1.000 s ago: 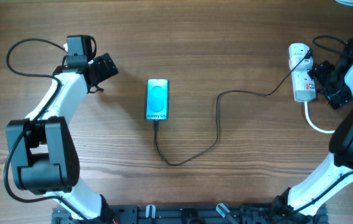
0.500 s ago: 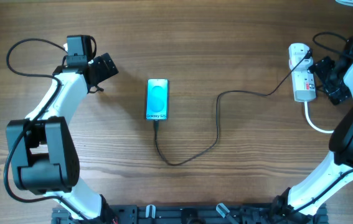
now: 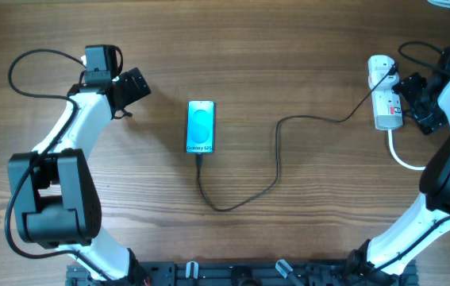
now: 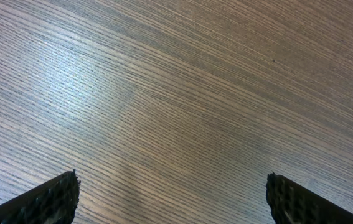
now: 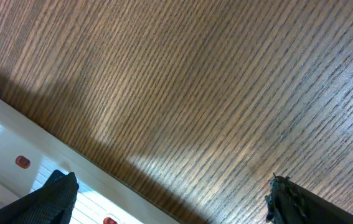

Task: Plug charger to phone and switch on socket

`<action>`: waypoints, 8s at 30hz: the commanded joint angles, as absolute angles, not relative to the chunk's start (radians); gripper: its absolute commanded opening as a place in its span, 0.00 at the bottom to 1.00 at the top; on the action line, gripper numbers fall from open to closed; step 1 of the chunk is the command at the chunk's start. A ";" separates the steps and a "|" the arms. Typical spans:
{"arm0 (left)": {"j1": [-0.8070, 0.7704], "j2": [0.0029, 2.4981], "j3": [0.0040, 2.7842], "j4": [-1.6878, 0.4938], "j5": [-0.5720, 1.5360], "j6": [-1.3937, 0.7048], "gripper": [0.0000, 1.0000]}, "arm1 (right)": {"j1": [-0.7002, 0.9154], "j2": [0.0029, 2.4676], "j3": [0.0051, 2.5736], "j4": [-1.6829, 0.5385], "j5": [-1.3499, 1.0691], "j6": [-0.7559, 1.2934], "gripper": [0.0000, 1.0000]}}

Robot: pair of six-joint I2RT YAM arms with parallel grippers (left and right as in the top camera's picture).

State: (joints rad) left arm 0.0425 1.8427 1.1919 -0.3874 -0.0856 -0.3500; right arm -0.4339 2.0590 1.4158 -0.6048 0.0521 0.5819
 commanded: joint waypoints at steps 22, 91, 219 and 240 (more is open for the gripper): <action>0.046 1.828 1.205 -0.385 -0.099 -0.348 1.00 | -0.433 2.148 1.394 -0.540 -0.031 0.576 1.00; 0.046 1.828 1.205 -0.385 -0.099 -0.348 1.00 | -0.383 2.096 1.420 -0.709 0.057 0.465 1.00; 0.046 1.828 1.205 -0.385 -0.099 -0.348 1.00 | -0.149 1.122 0.994 -0.506 0.077 0.151 1.00; 0.046 1.828 1.205 -0.385 -0.099 -0.348 1.00 | -0.148 1.080 0.300 0.023 -0.124 0.070 1.00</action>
